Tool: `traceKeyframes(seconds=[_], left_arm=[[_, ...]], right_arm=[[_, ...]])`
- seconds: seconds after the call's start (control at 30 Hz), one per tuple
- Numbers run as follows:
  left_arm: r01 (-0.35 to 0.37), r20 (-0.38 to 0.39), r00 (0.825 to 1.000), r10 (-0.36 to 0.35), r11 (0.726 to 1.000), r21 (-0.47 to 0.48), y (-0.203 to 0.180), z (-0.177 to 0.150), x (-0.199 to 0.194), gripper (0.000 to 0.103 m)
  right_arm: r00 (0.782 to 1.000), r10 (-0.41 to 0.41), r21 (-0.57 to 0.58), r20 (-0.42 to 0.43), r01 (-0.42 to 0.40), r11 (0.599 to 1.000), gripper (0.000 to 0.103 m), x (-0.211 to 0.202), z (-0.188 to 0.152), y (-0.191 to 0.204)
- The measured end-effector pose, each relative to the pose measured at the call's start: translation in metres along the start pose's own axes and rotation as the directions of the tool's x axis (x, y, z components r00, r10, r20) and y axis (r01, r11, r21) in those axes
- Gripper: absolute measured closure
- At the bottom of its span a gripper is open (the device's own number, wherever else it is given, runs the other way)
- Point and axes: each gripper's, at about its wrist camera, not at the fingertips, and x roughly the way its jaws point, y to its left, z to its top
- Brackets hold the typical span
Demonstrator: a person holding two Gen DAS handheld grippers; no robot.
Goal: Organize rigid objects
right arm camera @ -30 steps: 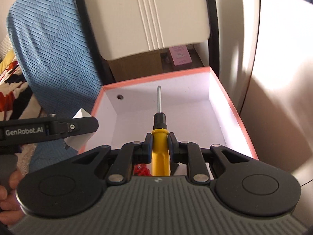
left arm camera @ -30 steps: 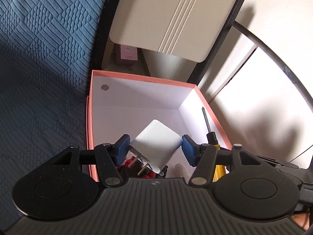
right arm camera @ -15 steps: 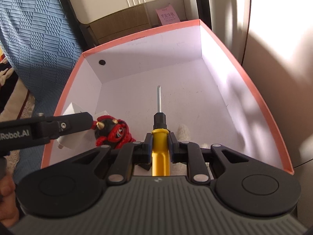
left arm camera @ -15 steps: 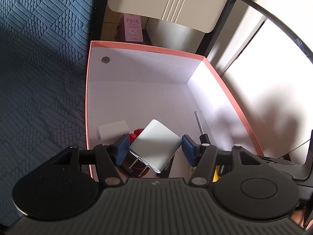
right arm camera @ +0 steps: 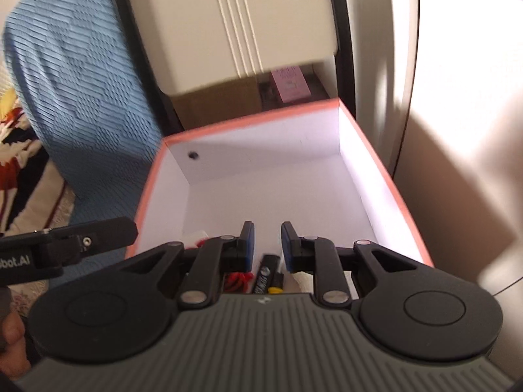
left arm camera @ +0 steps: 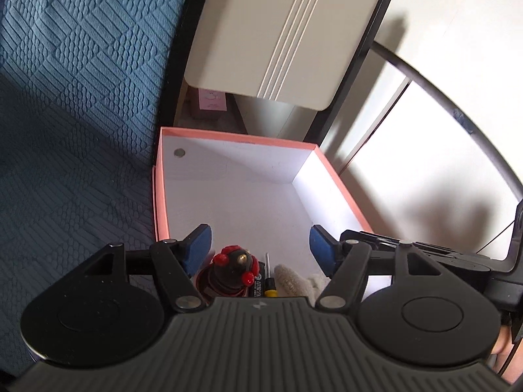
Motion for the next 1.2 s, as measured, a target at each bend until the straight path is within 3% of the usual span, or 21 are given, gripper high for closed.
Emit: traceKeyframes(seconds=[0.27, 0.53, 1.0, 1.13, 1.2], left_arm=[[-0.002, 0.149, 0.989, -0.002, 1.000, 0.031, -0.003, 0.013, -0.073, 0.031], [0.003, 0.221, 0.975, -0.017, 0.998, 0.063, -0.012, 0.009, -0.122, 0.031], [0.007, 0.224, 0.974, -0.027, 0.996, 0.092, -0.015, -0.010, -0.147, 0.031], [-0.049, 0.217, 0.976, 0.026, 0.993, 0.105, -0.014, -0.017, -0.142, 0.029], [-0.036, 0.206, 0.978, 0.017, 0.995, 0.088, -0.009, -0.021, -0.140, 0.029]], right_arm=[[0.992, 0.049, -0.037, 0.120, -0.045, 0.998, 0.081, -0.061, 0.011, 0.030], [0.982, 0.081, -0.071, 0.168, -0.070, 0.995, 0.081, -0.097, 0.003, 0.051], [0.986, 0.083, -0.082, 0.147, -0.071, 0.994, 0.081, -0.121, -0.024, 0.060], [0.988, 0.073, -0.069, 0.134, -0.064, 0.996, 0.081, -0.120, -0.029, 0.058], [0.990, 0.064, -0.066, 0.129, -0.055, 0.996, 0.081, -0.118, -0.033, 0.058]])
